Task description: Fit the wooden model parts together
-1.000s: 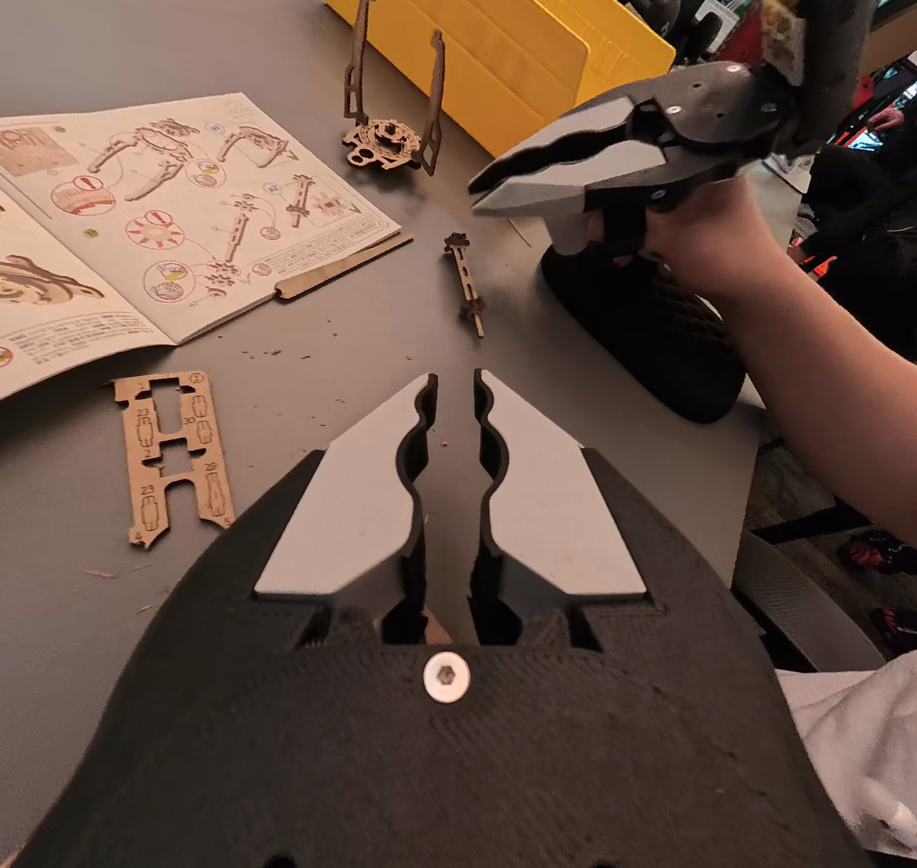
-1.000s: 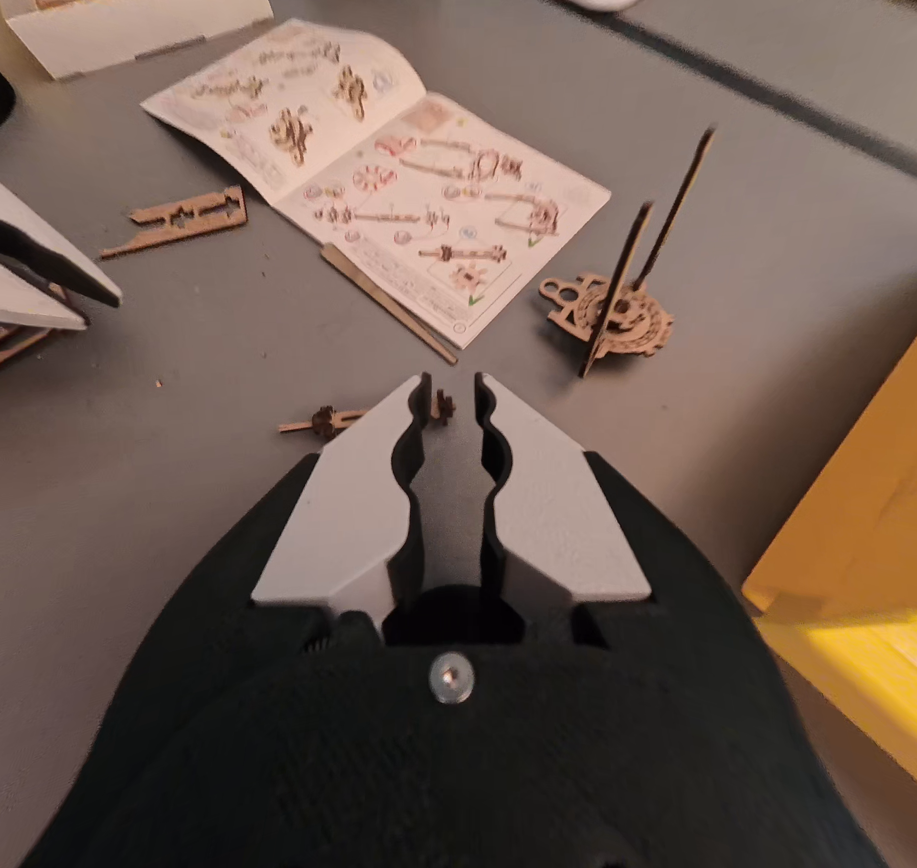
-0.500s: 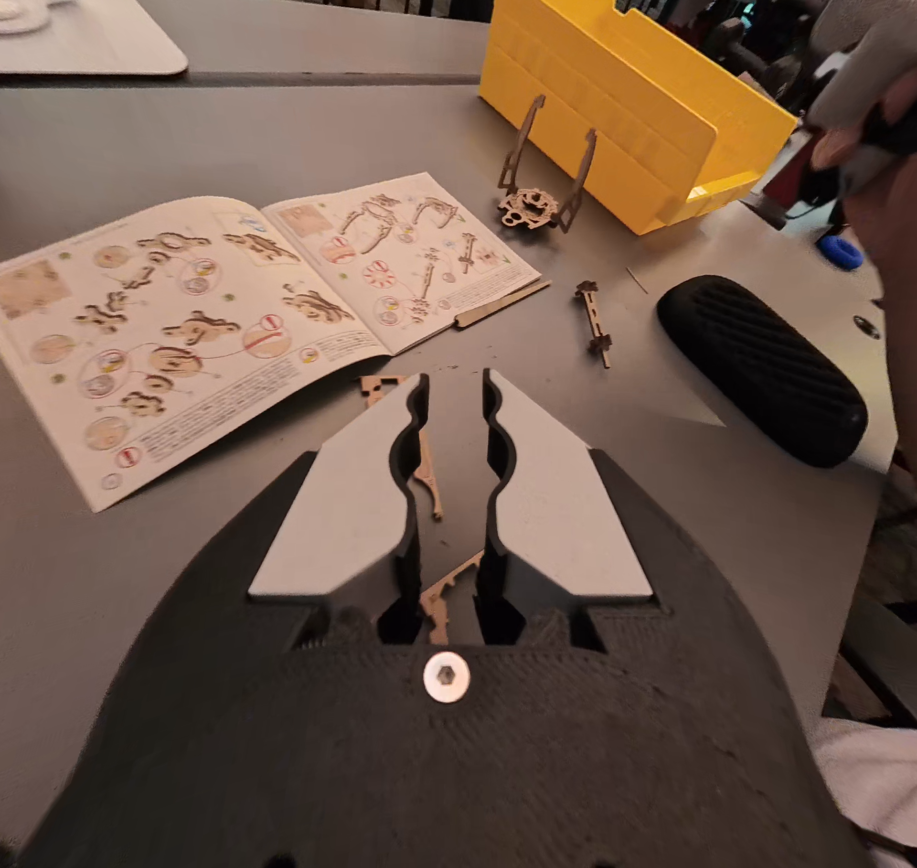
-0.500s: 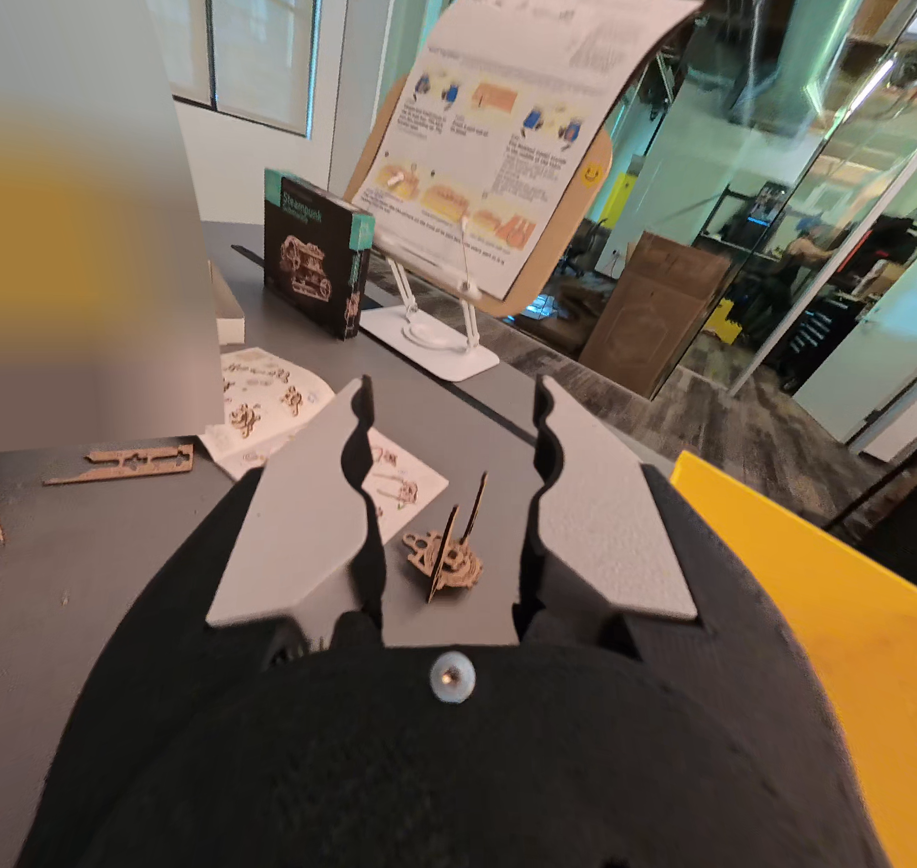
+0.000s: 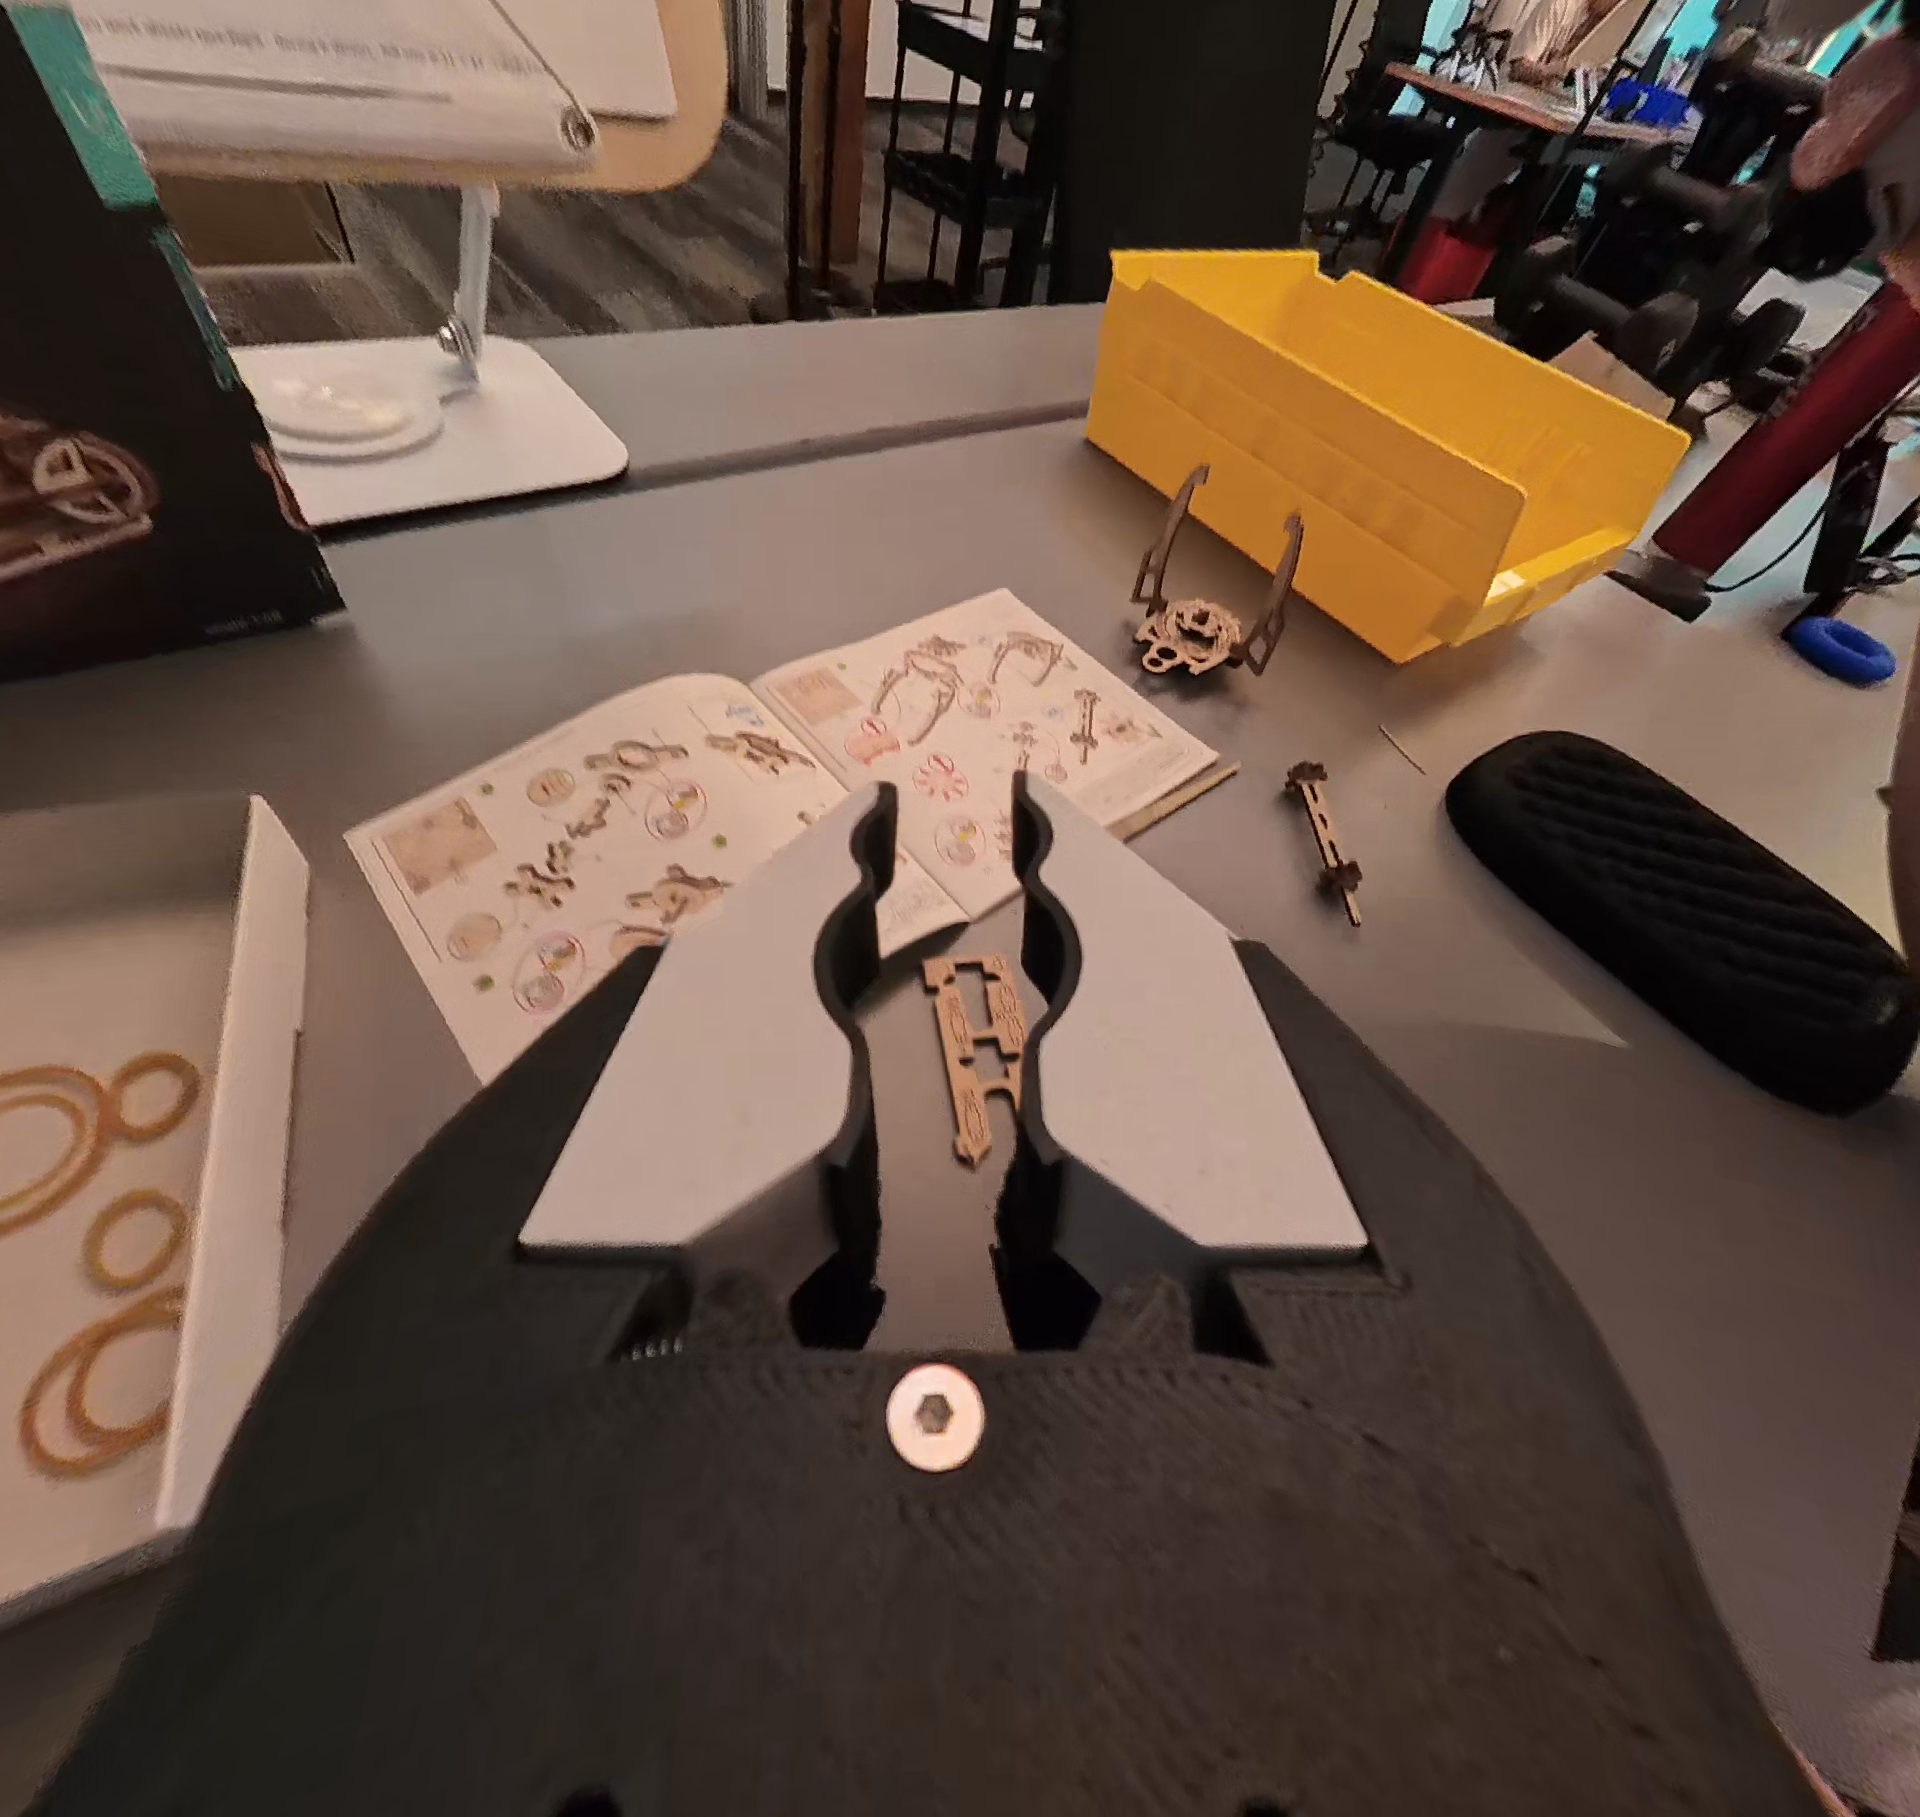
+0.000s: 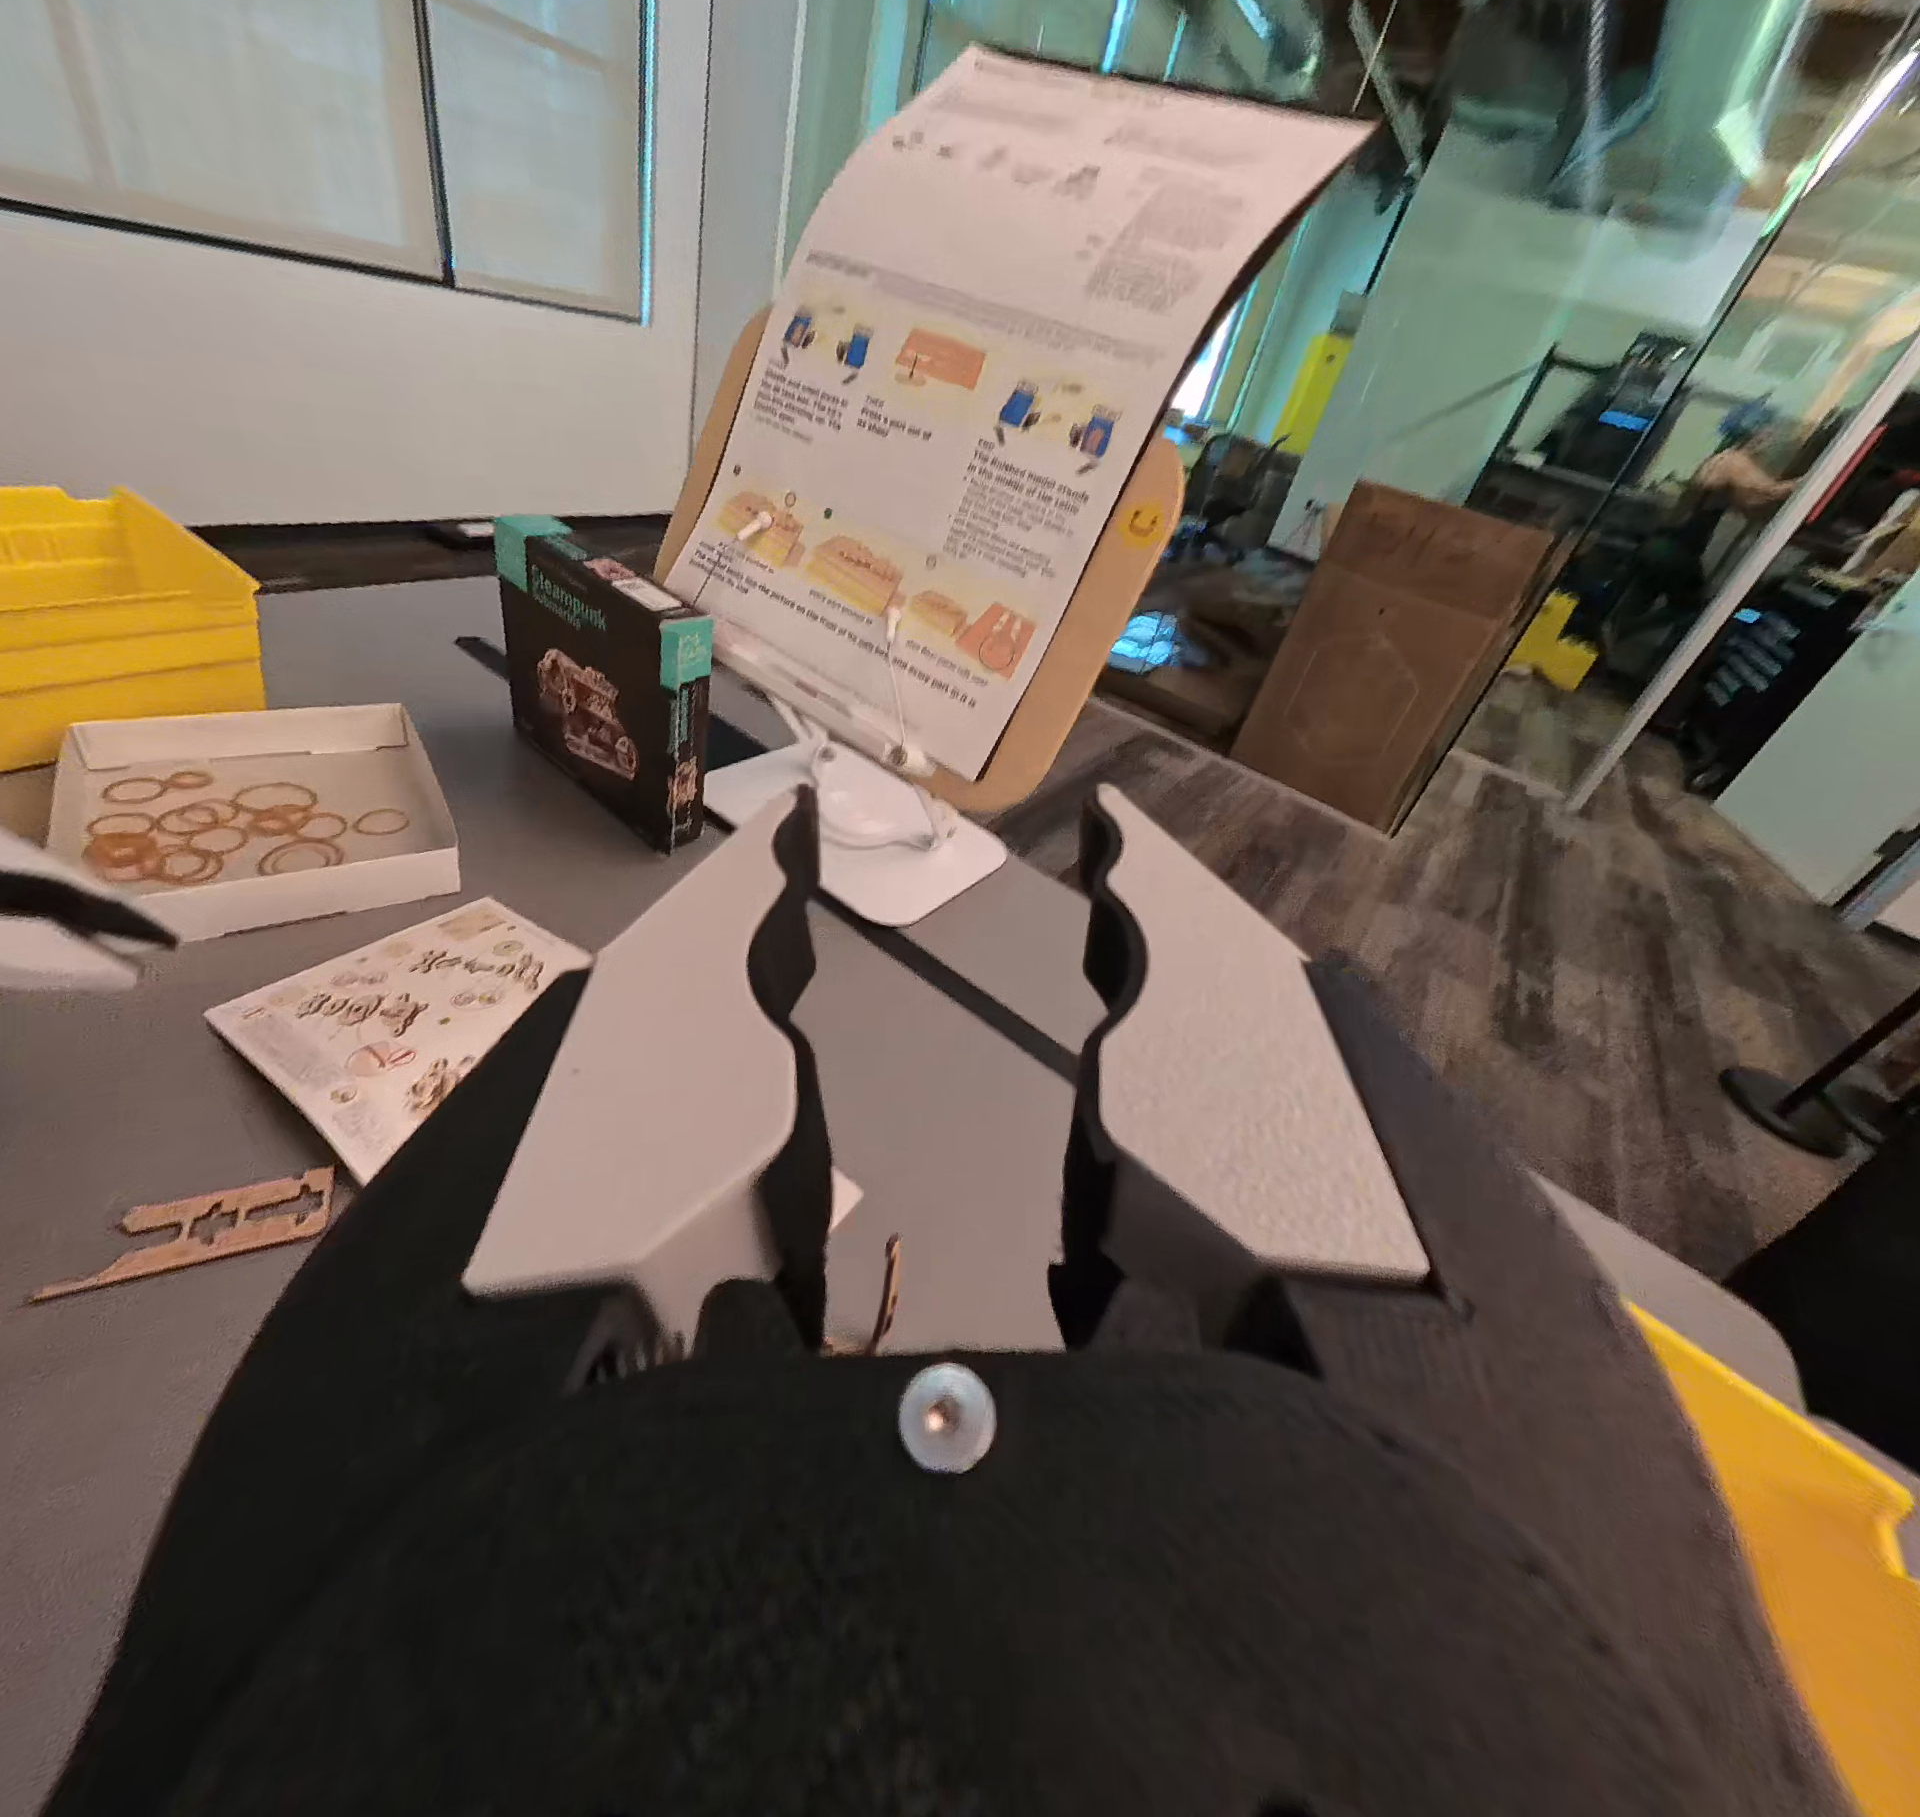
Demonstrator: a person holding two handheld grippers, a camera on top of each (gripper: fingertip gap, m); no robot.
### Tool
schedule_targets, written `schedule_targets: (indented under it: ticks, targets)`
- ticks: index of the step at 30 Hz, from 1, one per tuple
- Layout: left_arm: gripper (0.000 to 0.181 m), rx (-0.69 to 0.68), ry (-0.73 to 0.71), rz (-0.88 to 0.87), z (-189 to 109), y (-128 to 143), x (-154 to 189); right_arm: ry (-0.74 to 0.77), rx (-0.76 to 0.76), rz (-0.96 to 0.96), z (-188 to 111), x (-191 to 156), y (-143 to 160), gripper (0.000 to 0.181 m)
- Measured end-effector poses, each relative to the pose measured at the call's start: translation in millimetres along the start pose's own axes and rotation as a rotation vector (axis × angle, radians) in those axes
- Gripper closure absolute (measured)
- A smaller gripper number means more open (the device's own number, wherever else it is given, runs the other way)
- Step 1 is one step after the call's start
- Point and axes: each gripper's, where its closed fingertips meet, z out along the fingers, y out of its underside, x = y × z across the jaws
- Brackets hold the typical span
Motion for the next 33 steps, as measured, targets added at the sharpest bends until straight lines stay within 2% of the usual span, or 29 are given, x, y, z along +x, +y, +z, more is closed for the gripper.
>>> schedule_targets:
  ticks: [4, 10, 15, 19, 21, 24, 27, 31, 33]
  targets:
    - [0.162, 0.042, -0.031, 0.037, 1, -26, -13, -0.045, -0.090, 0.009, 5, 1, 22, 0.136]
    - [0.162, 0.144, -0.023, 0.084, 3, -84, -22, -0.016, -0.261, -0.128, 12, -1, 50, 0.139]
    - [0.162, 0.220, 0.074, 0.109, 2, -133, -9, -0.064, -0.226, -0.081, 12, -10, 43, 0.139]
    - [0.162, 0.199, 0.131, 0.080, -5, -135, -8, -0.048, -0.209, -0.059, 8, 0, 42, 0.139]
    - [0.163, 0.217, 0.169, 0.041, -10, -145, -11, -0.047, -0.191, -0.031, 7, 3, 41, 0.139]
    - [0.164, 0.280, 0.217, -0.020, -22, -167, -16, -0.077, -0.160, 0.023, 8, -1, 35, 0.139]
    - [0.168, 0.357, 0.237, -0.051, -30, -179, -22, -0.048, -0.199, 0.029, 11, 2, 42, 0.139]
    - [0.169, 0.251, 0.284, -0.065, -17, -159, -19, -0.010, -0.303, -0.015, 16, 5, 62, 0.139]
    - [0.169, 0.195, 0.328, -0.080, -13, -151, -12, 0.008, -0.358, 0.033, 21, 5, 74, 0.139]
